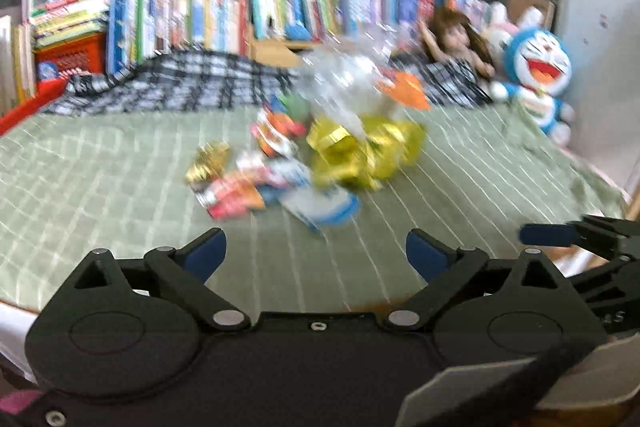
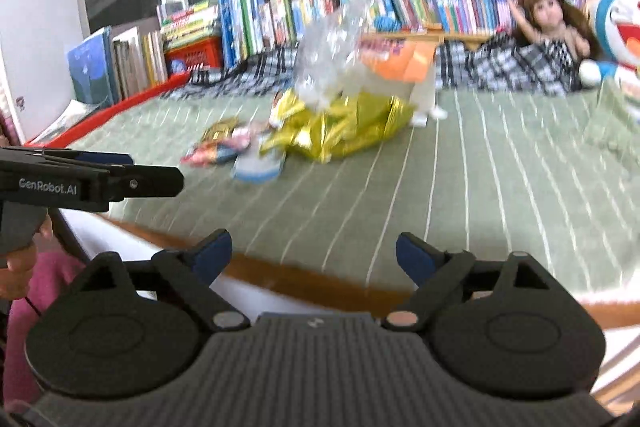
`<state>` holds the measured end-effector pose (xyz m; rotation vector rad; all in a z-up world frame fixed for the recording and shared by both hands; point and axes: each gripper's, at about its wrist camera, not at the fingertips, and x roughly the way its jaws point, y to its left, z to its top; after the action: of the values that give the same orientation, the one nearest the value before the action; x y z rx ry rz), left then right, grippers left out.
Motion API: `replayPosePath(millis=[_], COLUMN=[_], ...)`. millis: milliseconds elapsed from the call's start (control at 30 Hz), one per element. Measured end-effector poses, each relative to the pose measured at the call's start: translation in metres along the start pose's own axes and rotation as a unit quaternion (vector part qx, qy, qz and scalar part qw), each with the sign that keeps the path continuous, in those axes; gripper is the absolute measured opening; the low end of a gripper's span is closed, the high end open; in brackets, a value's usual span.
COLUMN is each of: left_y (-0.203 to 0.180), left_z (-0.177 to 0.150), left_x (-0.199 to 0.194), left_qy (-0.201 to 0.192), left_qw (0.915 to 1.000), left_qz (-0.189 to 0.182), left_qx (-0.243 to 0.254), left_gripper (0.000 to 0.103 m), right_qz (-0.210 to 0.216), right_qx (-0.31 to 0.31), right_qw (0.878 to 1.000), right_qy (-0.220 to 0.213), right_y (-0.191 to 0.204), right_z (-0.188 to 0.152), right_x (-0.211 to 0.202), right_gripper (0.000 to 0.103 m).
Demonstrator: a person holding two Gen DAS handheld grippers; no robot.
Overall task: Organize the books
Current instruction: 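Raise both empty tools back over the pile on the bed, then grasp the macaron snack packet with the left tool while the right tool grasps the gold foil bag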
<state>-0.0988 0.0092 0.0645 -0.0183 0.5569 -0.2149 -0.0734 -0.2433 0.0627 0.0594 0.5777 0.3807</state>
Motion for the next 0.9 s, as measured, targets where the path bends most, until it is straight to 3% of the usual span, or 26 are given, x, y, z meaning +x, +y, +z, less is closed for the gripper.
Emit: replayPosePath(millis=[100, 233, 467, 733, 800, 867, 900], left_y=[0.015, 0.041, 0.079, 0.100, 0.098, 0.097, 0.095], left_z=[0.014, 0.026, 0.020, 0.011, 0.015, 0.017, 0.019], left_x=[0.016, 0.039, 0.072, 0.099, 0.106, 0.113, 0.114], left_qy=[-0.004, 0.012, 0.016, 0.006, 0.004, 0.007, 0.011], left_qw=[0.9995, 0.9947, 0.9758, 0.9536, 0.9506, 0.9495, 0.9502], left_qz=[0.017, 0.012, 0.011, 0.017, 0.020, 0.021, 0.023], left_qx=[-0.026, -0.101, -0.218, -0.301, -0.310, -0.313, -0.311], left_gripper=[0.097, 0.096, 0.095, 0.089, 0.079, 0.058, 0.047], right_qz=[-0.010, -0.016, -0.009, -0.004, -0.008, -0.013, -0.015], right_qx=[0.006, 0.044, 0.125, 0.141, 0.142, 0.149, 0.155], right_qw=[1.000, 0.998, 0.992, 0.989, 0.989, 0.988, 0.988], right_qy=[-0.019, -0.032, -0.030, -0.036, -0.032, -0.022, -0.016], right_y=[-0.007, -0.021, -0.039, -0.034, -0.034, -0.034, -0.034], right_z=[0.012, 0.025, 0.040, 0.055, 0.058, 0.059, 0.059], right_x=[0.013, 0.039, 0.079, 0.103, 0.111, 0.119, 0.121], right_gripper=[0.095, 0.095, 0.087, 0.074, 0.071, 0.058, 0.045])
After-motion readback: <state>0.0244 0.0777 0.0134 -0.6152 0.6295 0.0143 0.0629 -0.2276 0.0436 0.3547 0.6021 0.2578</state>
